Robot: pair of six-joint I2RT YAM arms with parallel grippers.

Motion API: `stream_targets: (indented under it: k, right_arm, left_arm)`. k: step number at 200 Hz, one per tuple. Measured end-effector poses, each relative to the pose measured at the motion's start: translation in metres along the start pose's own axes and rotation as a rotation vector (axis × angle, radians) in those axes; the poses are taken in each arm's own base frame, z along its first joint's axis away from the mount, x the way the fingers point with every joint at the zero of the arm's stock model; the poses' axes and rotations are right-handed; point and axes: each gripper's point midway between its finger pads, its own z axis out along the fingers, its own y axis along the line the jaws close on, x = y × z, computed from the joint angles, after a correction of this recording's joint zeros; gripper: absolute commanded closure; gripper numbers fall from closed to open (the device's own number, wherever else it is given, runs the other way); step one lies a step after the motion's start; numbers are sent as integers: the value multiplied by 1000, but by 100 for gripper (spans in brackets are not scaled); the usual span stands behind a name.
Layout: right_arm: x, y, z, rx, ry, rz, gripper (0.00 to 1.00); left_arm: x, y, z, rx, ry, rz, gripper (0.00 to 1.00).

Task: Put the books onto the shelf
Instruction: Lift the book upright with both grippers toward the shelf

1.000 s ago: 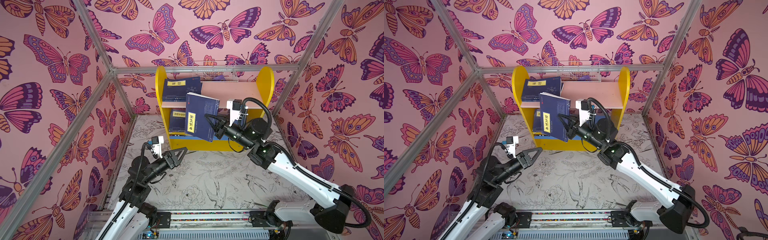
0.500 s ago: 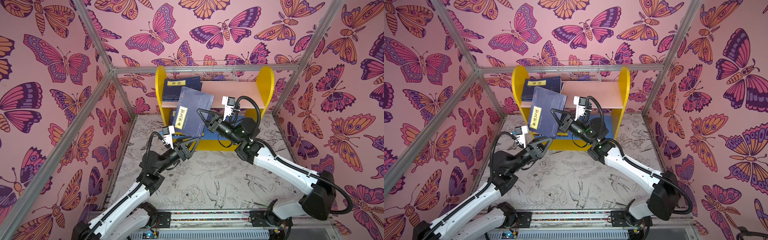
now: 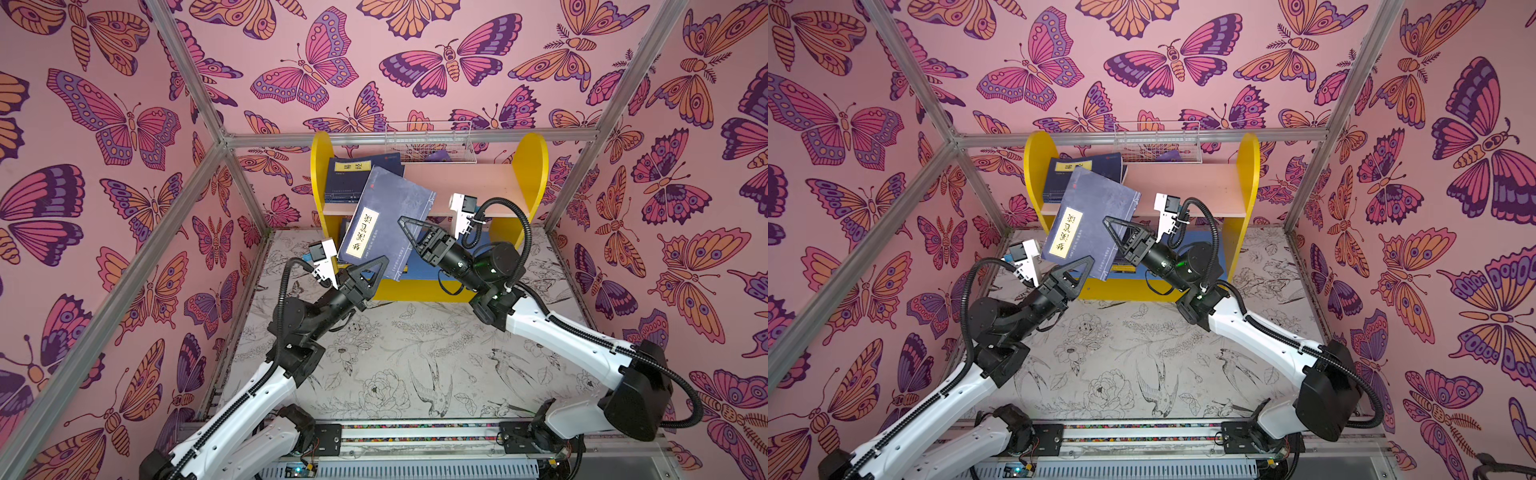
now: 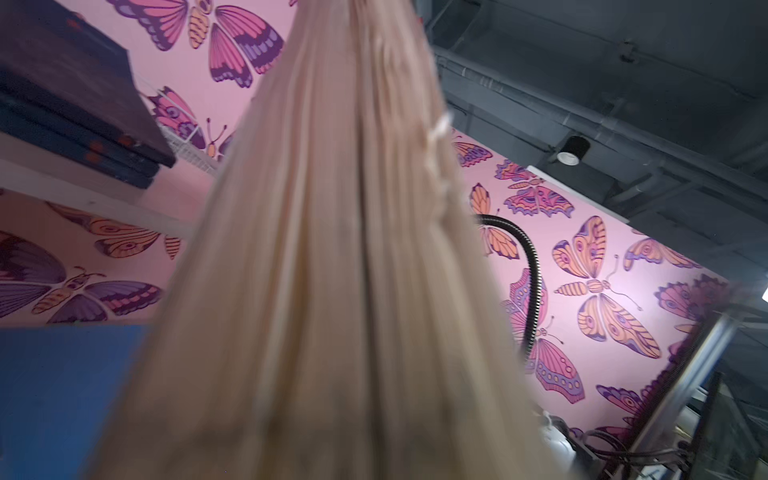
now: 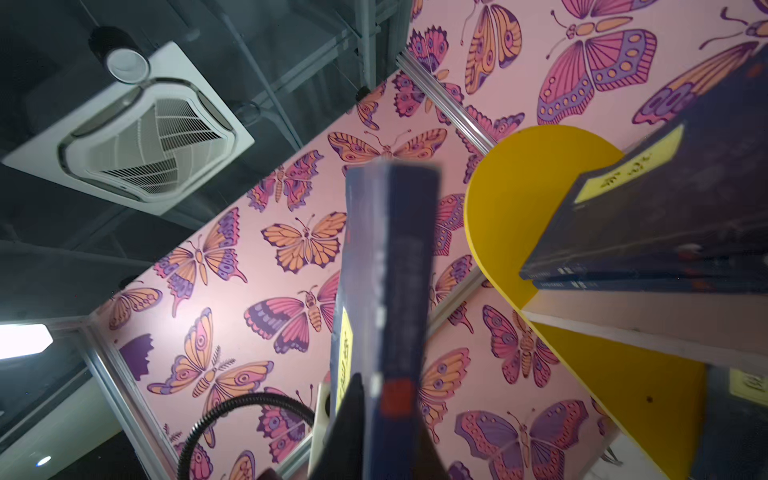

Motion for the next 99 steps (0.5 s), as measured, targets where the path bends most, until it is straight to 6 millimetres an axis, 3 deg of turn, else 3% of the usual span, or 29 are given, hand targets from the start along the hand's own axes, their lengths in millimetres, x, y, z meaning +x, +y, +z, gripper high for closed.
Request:
stream_targets:
  k: [14, 26, 41, 75, 85, 99]
  right_arm:
    - [7, -13, -12, 76, 66, -58, 30]
    - [3, -20, -24, 141, 108, -130, 27]
    - [-18, -23, -46, 243, 144, -263, 25]
    - [-80, 9, -83, 289, 208, -515, 26]
    - [-83, 16, -90, 263, 249, -542, 26]
    - [-71, 23, -95, 203, 330, -545, 27]
  left_arm:
    - [-20, 4, -9, -74, -4, 22, 100]
    - [-34, -3, -16, -103, 5, 50, 100]
    - [-40, -25, -24, -90, 70, 91, 100]
    - [-16, -69, -36, 22, 317, 117, 100]
    - [-6, -72, -39, 38, 386, 104, 100]
    - [9, -70, -44, 44, 482, 75, 100]
